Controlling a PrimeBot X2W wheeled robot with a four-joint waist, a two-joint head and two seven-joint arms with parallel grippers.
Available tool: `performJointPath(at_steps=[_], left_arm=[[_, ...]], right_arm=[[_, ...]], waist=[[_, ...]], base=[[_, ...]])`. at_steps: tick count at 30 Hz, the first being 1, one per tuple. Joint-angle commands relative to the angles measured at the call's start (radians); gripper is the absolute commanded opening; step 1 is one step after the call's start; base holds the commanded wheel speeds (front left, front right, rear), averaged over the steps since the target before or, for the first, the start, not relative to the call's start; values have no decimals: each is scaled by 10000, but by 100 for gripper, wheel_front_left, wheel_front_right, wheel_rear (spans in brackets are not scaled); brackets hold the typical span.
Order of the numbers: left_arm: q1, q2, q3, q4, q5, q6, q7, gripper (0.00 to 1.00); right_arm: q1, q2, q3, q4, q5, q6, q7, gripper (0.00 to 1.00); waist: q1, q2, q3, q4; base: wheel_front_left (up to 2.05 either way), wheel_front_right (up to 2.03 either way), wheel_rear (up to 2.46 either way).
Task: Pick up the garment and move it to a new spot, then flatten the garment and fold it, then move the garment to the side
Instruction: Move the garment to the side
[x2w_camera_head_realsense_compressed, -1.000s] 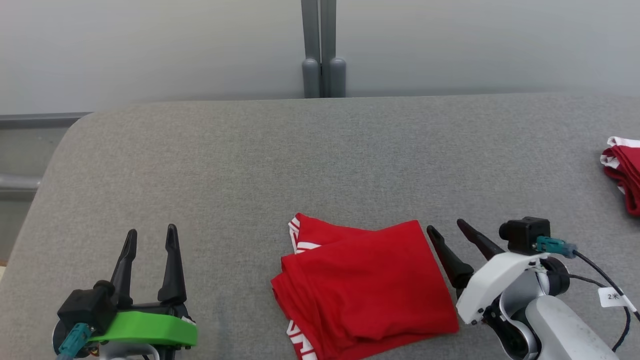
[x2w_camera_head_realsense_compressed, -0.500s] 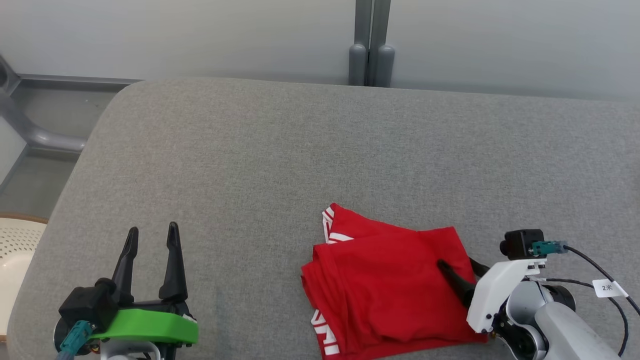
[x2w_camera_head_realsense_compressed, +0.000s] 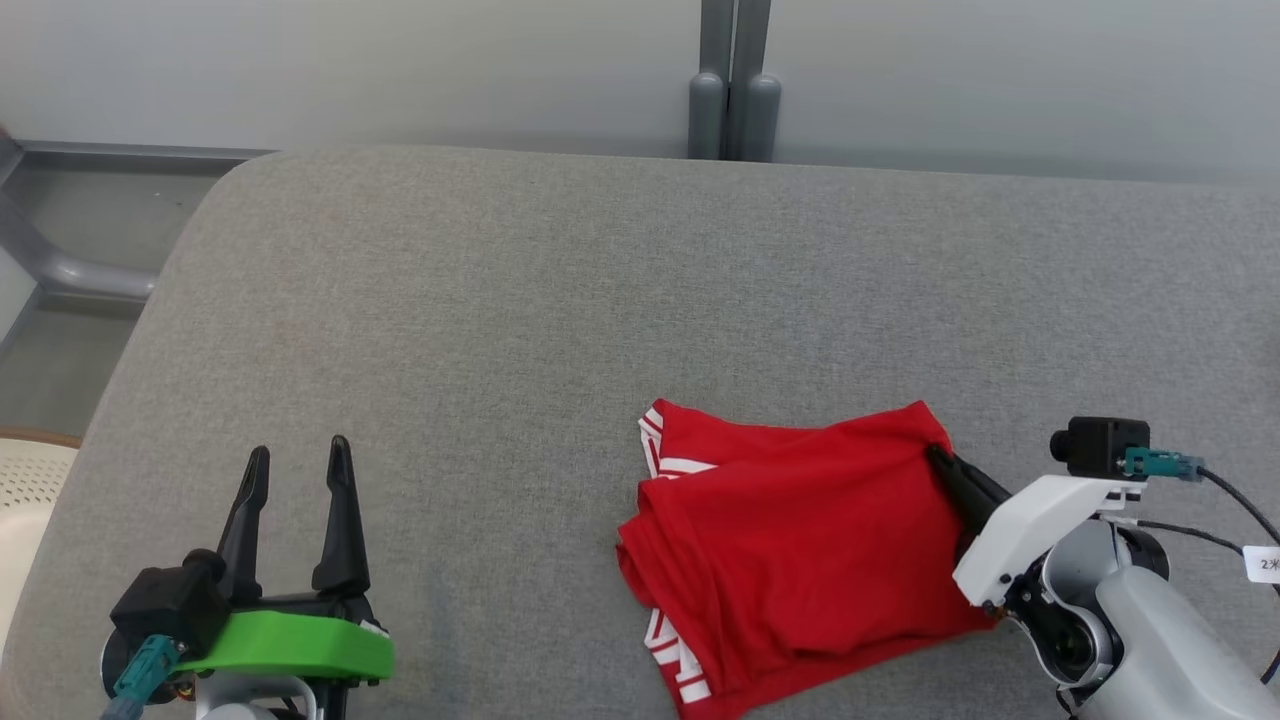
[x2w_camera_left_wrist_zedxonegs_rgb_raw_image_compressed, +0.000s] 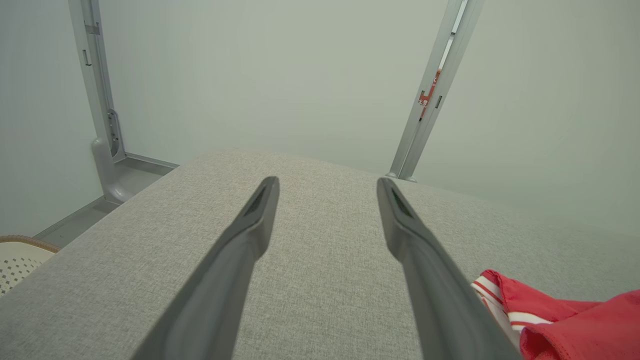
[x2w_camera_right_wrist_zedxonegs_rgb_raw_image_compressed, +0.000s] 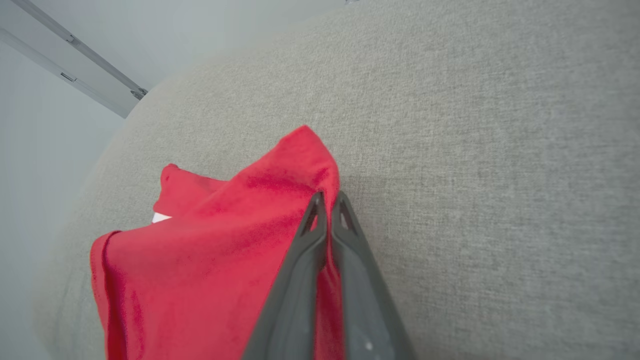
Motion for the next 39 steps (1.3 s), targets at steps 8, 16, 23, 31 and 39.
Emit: performJointPath(at_steps=[8,16,23,31,39], left_arm=[[-250,-22,-326,-48,10,-50,-23,100],[-666,-39,-1002,-182,-12,-43,-24,100],[-1196,136,-1528,-158,-27,-44,-24,100],[-1615,428,-1912,-109,9,-43,-23,100],[-1773,572,-2061,-11,-26,-44,-23,100]], right_arm=[[-614,-879,227,-949,865,5,356,0],[-1349,-1413,426,-1448,1023,5,592,0],[-1777,-1343,526,-1502,1162,5,343,0],[-2029,-1245,740,-1313,1405,5,-134,0],[-2112,-1383,898,-1132,1634,5,-569,0]], waist=[[-1,0,-14,-946],[-1,0,243,-2496],[-1,0,641,-4037],[-1,0,1049,-5224],[-1,0,1235,-5686]], base=[[0,0,0],[0,0,0],[0,0,0],[0,0,0],[0,0,0]])
